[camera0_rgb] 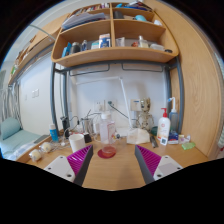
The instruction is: Pour water
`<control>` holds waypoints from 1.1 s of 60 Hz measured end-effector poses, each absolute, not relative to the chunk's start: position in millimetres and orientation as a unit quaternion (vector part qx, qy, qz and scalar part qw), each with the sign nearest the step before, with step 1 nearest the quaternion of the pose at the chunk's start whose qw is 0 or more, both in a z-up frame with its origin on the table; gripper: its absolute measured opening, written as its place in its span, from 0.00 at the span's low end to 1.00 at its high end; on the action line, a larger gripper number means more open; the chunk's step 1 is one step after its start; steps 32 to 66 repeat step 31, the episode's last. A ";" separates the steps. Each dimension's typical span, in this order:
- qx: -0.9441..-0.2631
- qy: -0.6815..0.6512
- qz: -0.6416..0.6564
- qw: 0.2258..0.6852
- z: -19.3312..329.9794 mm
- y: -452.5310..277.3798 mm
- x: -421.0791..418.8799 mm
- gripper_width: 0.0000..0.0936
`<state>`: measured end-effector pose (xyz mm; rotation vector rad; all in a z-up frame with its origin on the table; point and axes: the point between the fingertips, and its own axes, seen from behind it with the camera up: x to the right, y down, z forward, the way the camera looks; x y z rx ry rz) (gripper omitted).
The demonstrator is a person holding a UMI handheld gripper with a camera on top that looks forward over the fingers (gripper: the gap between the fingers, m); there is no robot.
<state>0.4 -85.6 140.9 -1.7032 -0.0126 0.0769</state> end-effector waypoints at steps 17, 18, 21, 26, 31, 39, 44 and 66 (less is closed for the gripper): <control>-0.744 0.006 -0.008 0.669 148.5 -124.9 31.5 0.93; -0.743 0.006 -0.010 0.669 147.1 -124.4 34.5 0.93; -0.746 0.008 -0.016 0.666 143.6 -125.4 39.5 0.93; -0.750 0.017 -0.020 0.661 140.1 -129.3 48.5 0.93; -0.749 0.028 -0.025 0.662 138.3 -129.8 58.0 0.93; -0.749 0.028 -0.025 0.662 138.3 -129.8 58.0 0.93; -0.749 0.028 -0.025 0.662 138.3 -129.8 58.0 0.93; -0.749 0.028 -0.025 0.662 138.3 -129.8 58.0 0.93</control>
